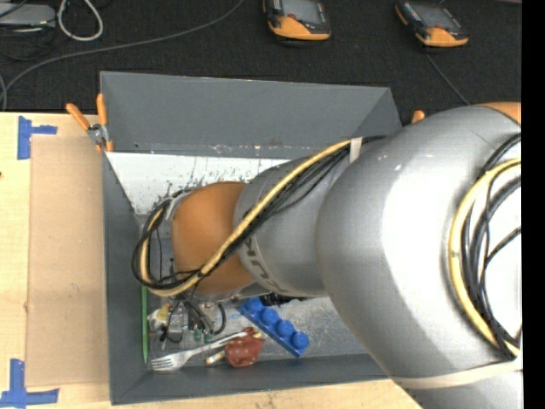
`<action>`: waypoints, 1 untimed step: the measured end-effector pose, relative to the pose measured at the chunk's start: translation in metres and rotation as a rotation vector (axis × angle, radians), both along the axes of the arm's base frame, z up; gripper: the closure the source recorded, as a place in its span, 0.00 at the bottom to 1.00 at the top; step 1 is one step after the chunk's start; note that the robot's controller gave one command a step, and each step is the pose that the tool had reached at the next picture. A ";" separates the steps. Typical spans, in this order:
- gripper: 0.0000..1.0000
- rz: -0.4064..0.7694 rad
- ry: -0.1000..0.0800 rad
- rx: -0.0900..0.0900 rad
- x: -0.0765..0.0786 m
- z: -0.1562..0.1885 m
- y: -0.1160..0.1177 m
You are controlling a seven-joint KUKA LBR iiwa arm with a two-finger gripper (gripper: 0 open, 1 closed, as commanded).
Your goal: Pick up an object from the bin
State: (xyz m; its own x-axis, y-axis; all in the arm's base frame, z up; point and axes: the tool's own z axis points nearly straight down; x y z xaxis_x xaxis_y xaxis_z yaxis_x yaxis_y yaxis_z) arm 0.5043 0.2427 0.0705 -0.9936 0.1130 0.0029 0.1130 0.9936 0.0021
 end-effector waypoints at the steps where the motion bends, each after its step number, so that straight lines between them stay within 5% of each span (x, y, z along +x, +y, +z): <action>1: 1.00 -0.001 0.000 0.000 0.000 0.000 0.000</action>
Offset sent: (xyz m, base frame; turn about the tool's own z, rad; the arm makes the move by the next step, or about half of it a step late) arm -0.0001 0.0000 0.0308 0.0003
